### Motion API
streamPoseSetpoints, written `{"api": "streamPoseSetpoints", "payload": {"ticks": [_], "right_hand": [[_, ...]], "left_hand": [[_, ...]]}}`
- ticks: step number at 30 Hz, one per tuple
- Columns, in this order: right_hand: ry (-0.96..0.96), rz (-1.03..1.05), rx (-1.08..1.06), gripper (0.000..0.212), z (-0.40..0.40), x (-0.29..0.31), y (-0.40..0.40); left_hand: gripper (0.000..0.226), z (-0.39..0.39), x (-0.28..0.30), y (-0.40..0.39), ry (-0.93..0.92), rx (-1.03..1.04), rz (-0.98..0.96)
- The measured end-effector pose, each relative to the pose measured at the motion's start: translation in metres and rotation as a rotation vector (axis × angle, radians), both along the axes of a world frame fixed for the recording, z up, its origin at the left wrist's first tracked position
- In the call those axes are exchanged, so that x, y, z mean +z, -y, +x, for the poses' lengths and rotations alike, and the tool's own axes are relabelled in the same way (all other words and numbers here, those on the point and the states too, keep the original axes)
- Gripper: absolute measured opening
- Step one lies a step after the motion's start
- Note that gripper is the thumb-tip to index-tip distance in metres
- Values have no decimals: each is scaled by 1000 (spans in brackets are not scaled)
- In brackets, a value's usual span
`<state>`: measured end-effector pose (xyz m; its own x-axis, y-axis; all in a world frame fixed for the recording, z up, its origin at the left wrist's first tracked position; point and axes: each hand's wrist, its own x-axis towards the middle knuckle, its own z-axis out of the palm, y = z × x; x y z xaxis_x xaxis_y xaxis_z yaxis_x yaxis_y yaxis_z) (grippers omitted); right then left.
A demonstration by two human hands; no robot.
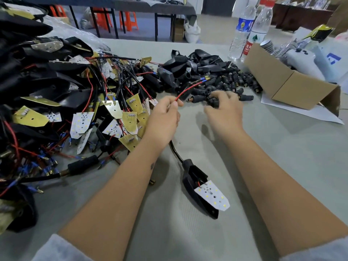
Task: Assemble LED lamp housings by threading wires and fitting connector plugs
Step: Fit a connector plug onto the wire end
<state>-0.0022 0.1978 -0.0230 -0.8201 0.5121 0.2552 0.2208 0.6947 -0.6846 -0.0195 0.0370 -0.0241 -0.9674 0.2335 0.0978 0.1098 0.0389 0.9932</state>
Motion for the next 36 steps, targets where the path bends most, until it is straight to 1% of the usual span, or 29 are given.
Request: {"api": "streamPoseSetpoints", "payload": {"ticks": [2,4,5,7,10,13,16,18,19,20,23,24,26,29,31,33,36], "right_hand": [[152,135,-7,56,-4,0,-12],[237,192,-1,58,-6,-3,-18],[230,205,-14,55,-6,-4,-18],[152,224,-44,41,-6,-7,-15],[63,256,-54,23,-3,-10,-13],[53,268,-51,18,-2,-10,-13],[84,387,-70,12,0,-8,-11],[127,441,-75,14,1,-7,-7],[131,412,-69,16,1,-6,-5],[103,307,-58,17,2,-4,-1],[-131,-298,28,8,4,1,16],[-216,-444,54,7,6,2,23],[-312,-594,104,13,11,3,30],[-347,-682,136,21,15,4,29],[-392,-847,169,24,16,6,26],[-445,-1072,241,22,17,10,26],[-446,-1253,339,17,18,13,31]], "left_hand": [[30,-2,-2,0,4,16,-62],[31,-4,-4,-1,16,23,-100],[30,-5,-3,-1,30,25,-91],[27,-6,-2,-1,45,27,-53],[22,-5,0,0,5,7,-33],[25,-4,1,0,-2,4,-7],[29,-1,2,-1,33,29,10],[32,-1,2,-1,56,38,28],[32,-1,2,-1,52,40,13],[32,-1,2,-1,41,39,-14],[26,-1,3,0,13,51,-53],[23,-1,3,0,5,51,-49],[19,1,4,1,0,46,-43],[17,1,3,2,11,54,-41],[16,1,4,2,18,60,-67],[17,1,4,1,30,67,-78],[21,0,5,1,72,63,-51]]}}
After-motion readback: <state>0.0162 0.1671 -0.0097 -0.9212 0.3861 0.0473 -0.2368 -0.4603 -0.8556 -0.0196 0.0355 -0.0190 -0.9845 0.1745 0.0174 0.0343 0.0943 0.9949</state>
